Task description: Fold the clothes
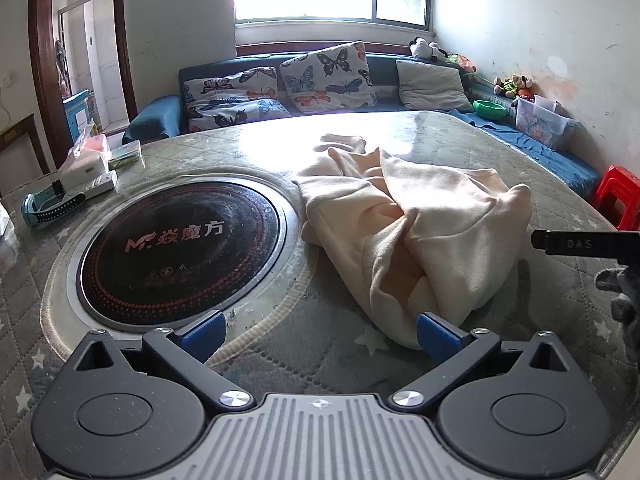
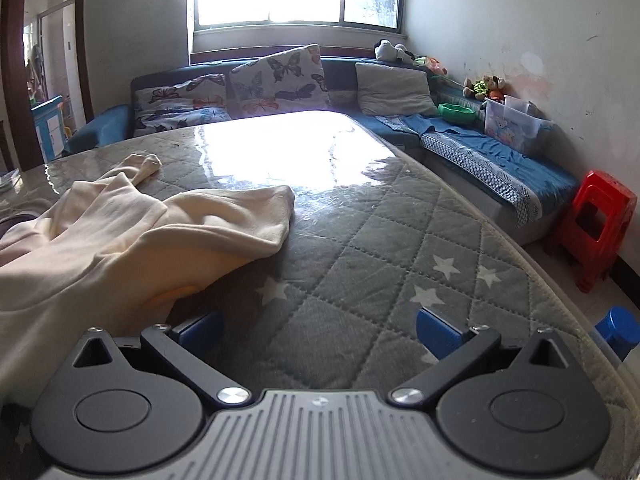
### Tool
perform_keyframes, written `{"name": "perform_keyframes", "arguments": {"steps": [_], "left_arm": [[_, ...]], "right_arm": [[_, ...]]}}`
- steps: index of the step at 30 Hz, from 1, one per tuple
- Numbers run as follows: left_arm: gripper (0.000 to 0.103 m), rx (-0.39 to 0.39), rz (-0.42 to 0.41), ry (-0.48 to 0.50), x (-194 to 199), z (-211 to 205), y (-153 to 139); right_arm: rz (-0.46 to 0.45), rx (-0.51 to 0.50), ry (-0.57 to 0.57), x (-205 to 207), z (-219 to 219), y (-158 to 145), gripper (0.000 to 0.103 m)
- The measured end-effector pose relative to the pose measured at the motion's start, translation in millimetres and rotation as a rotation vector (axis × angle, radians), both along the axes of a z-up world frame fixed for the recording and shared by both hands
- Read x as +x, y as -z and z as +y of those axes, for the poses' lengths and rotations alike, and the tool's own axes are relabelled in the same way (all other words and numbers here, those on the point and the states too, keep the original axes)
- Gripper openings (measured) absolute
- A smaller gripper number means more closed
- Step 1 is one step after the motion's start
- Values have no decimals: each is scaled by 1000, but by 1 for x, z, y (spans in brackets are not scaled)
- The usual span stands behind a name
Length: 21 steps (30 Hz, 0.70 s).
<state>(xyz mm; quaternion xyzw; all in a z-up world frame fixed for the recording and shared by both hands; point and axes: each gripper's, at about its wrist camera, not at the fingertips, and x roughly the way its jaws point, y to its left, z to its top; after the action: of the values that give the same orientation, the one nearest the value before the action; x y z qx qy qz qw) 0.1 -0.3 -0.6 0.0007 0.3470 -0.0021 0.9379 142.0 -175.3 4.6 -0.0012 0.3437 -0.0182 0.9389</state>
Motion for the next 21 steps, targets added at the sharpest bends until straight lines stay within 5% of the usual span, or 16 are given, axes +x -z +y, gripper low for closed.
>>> {"name": "perform_keyframes", "arguments": {"steps": [3,6,21], "left_arm": [[103,-11,2,12,-5,-1,1],[103,-9,0,21,-6,-5,1],[103,-2,5,41,-23,-18,1]], "right_arm": [[13,19,6,6,12,-3,103],[-78,-2,-10,-18,26,-7,103],[-76,-7,-110,-71,46,-28,103]]}}
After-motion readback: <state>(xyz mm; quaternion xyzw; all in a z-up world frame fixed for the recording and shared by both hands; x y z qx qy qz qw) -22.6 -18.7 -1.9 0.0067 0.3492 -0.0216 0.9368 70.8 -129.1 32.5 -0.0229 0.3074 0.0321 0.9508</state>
